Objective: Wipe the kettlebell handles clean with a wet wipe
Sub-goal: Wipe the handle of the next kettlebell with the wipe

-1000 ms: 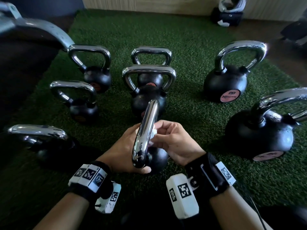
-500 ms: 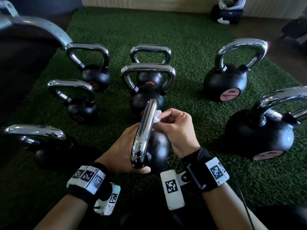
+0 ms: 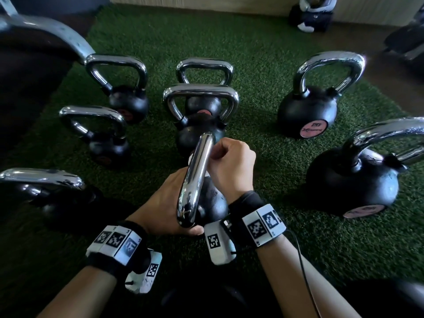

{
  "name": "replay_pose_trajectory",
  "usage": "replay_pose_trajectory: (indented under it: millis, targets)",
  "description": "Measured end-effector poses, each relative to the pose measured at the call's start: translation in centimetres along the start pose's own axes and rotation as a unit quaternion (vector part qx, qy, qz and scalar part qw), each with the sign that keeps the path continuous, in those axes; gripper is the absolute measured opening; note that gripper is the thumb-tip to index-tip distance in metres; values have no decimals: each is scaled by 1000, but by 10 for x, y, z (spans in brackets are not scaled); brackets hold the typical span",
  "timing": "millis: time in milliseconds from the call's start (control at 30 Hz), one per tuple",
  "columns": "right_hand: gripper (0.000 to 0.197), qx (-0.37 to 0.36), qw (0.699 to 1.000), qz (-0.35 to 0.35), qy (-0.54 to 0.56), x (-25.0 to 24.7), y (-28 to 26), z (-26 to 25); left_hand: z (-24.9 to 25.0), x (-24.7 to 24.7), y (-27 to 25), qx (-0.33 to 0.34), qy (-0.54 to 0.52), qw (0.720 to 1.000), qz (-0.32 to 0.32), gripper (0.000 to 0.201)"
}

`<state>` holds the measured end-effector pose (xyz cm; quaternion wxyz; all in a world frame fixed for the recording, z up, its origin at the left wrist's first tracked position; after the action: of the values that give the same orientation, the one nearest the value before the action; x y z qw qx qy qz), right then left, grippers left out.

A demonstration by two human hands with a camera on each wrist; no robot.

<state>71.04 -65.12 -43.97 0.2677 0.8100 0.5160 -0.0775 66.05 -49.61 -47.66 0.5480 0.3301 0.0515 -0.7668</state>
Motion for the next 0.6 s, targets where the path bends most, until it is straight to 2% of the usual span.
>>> replay_pose_trajectory:
  millis: [100, 267, 300, 333, 400, 467, 533, 600]
  targets:
    - [39, -38, 999, 23, -12, 1, -4, -1, 0, 1, -2, 5, 3, 1000, 10, 96]
    - [39, -63, 997, 21, -40, 5, -9, 5, -8, 0, -4, -50, 6, 999, -16, 98]
    - [40, -65, 997, 10, -49, 4, -10, 4, -6, -1, -4, -44, 8, 999, -16, 97]
    - [38, -55, 997, -9, -53, 2, -10, 4, -2, -1, -5, -36, 9, 999, -18, 96]
    - [23, 1, 994, -101, -47, -3, -12, 7, 6, -2, -3, -33, 12, 999, -34, 97]
    - [24, 42, 980, -189, -35, -15, -19, 8, 8, -1, -2, -42, 36, 995, -83, 98]
    - [17, 16, 973, -227, -42, -29, -27, -1, 5, -6, 5, -22, 80, 985, -150, 104]
    - [5, -24, 959, -270, -86, -40, -37, -17, -7, -17, 18, -66, 95, 973, -199, 86]
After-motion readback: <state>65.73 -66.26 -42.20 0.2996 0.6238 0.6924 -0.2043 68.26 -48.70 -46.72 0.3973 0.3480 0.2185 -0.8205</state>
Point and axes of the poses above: each hand's wrist, its own y-axis towards the middle knuckle, its own x-axis out of the palm, z = x × y, the point moved 5 cm from there along y, towards the middle knuckle, and after that the axes turned 6 degrees about z, right-handed, at the moved point
